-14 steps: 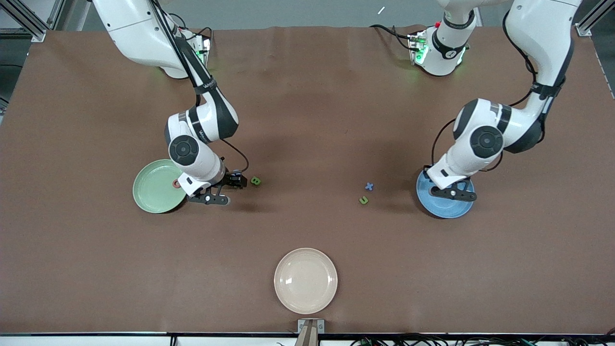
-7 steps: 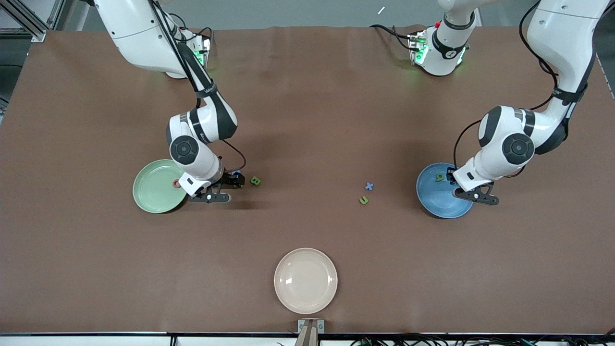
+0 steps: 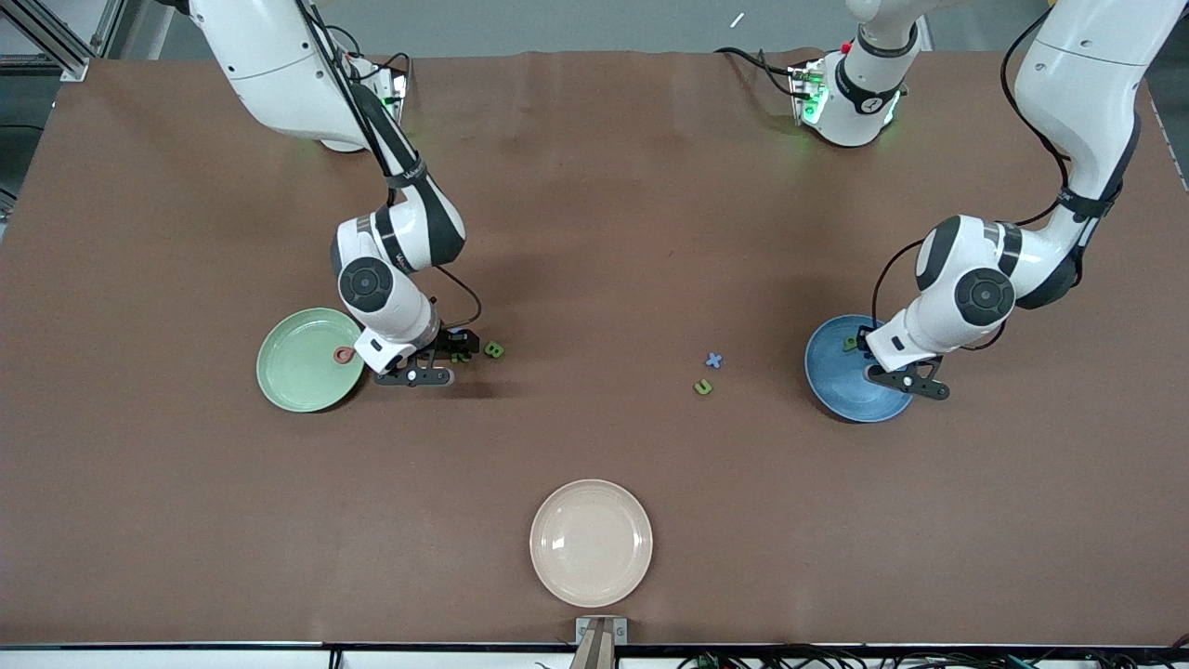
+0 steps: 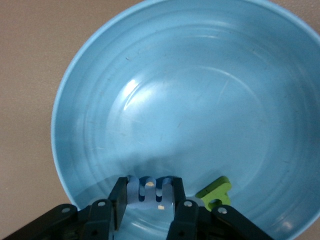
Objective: Sort upper and lower case letters into plates
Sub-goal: 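Place the blue E on the blue plate with the left gripper, then grasp the green N with the right gripper while the left gripper reaches x, then place the green N on the green plate with the right gripper, then place the blue x on the blue plate with the left gripper, then grasp the blue G with the right gripper while the left gripper reaches n, then release G onto green plate with the right gripper while the left gripper grasps n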
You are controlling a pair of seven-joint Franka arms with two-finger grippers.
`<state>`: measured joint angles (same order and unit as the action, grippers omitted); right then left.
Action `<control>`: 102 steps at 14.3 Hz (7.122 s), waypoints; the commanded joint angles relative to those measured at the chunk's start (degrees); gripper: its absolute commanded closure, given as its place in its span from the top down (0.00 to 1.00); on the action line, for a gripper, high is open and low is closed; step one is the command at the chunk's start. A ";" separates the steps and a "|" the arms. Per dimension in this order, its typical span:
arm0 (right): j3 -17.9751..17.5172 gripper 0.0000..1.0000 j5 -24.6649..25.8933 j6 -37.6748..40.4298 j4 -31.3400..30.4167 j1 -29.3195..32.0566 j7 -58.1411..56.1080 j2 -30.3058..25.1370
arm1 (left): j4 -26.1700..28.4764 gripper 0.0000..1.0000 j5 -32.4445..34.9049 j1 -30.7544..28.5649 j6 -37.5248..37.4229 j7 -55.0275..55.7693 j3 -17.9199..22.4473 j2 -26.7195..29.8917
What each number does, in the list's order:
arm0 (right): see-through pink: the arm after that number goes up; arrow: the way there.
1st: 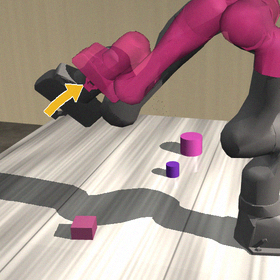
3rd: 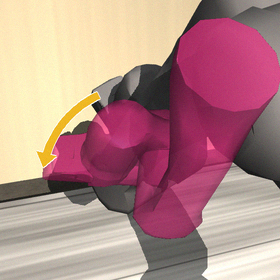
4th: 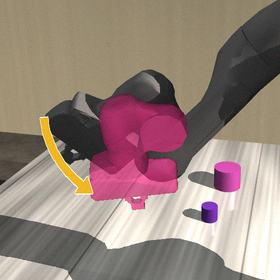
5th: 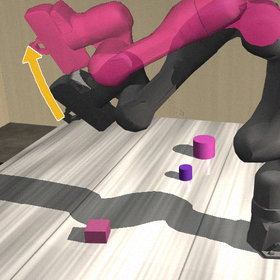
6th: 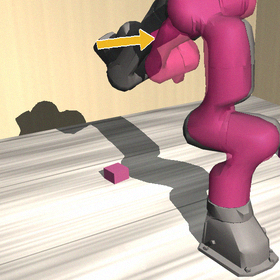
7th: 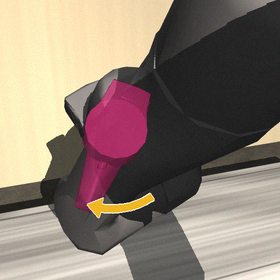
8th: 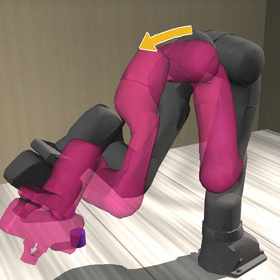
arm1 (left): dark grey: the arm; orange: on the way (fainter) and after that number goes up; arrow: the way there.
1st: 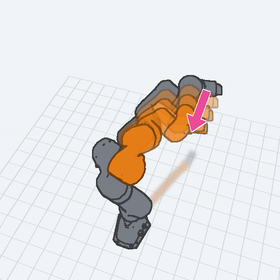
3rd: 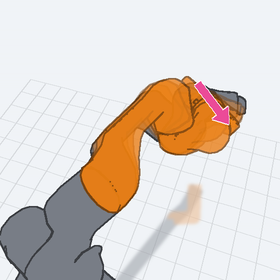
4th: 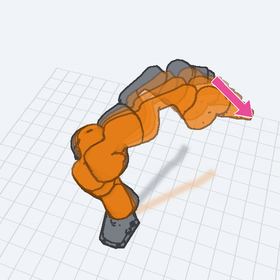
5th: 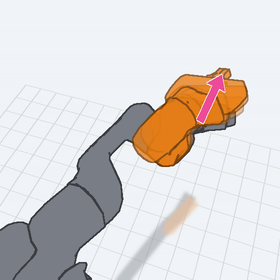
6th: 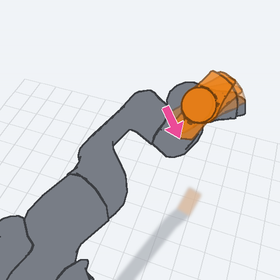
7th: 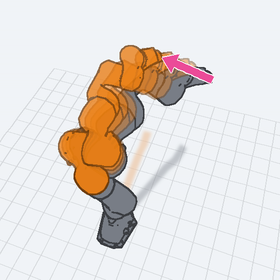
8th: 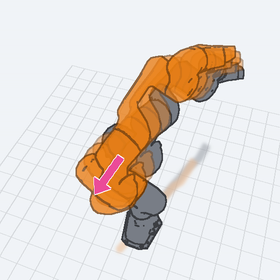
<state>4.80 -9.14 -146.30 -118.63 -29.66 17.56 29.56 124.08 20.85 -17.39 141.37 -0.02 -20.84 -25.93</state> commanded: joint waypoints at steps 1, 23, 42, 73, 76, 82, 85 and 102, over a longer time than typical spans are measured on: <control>0.21 0.95 -1.58 -1.53 -0.90 -1.01 0.20 0.32 | 0.11 0.45 0.95 -0.27 0.31 -0.42 -0.43 0.52; 0.83 0.00 -1.40 15.06 0.24 13.29 -18.75 -8.81 | -20.11 0.99 3.31 18.62 -7.34 29.20 -9.39 -12.92; 1.09 1.00 -0.70 9.97 -8.56 23.86 -35.22 -9.25 | -18.88 0.07 4.29 19.86 -7.43 34.03 -9.30 -14.42; 0.65 0.95 2.20 -6.45 -8.02 -3.38 31.05 -3.90 | -6.75 0.67 9.30 -2.91 -2.33 16.10 -10.97 -5.98; 0.56 0.91 2.20 -6.28 -8.20 -3.56 31.13 -3.89 | -6.92 0.99 8.69 -3.79 -3.99 16.54 -12.63 -2.91; 0.56 0.64 2.20 -6.19 -8.29 -4.09 30.96 -3.81 | -19.21 0.99 3.68 1.55 -21.22 30.73 -18.27 -4.03; 0.56 0.41 2.20 -6.19 -8.29 -4.09 31.05 -3.72 | -25.53 0.99 1.48 6.92 -21.40 52.05 -18.18 -9.56; 0.92 0.00 2.38 14.73 -4.77 19.88 -10.05 -14.18 | -32.32 0.95 3.68 25.04 -6.20 80.00 -5.09 -21.45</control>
<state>6.77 -7.58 -131.01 -121.27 -13.87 14.05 16.81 92.91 23.39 5.44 134.77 78.15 -27.71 -46.64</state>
